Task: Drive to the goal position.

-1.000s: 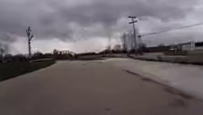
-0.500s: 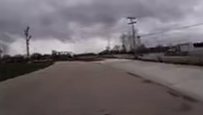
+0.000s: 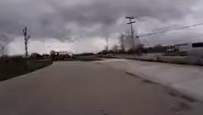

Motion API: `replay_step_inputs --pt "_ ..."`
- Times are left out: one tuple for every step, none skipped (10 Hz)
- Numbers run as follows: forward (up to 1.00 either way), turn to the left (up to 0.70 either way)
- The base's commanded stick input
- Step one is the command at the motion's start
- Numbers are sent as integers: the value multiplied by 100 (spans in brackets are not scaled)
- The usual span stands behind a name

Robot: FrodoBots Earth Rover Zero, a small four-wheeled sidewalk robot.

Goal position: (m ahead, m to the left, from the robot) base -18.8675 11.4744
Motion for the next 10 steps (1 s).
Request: replay_step_inputs --pt "0 -69" --pt "0 -69" --pt "0 -69" --pt "0 -69" --pt "0 -69" --pt "0 -69" --pt "0 -69" --pt "0 -69" --pt "0 -69" --pt "0 -69"
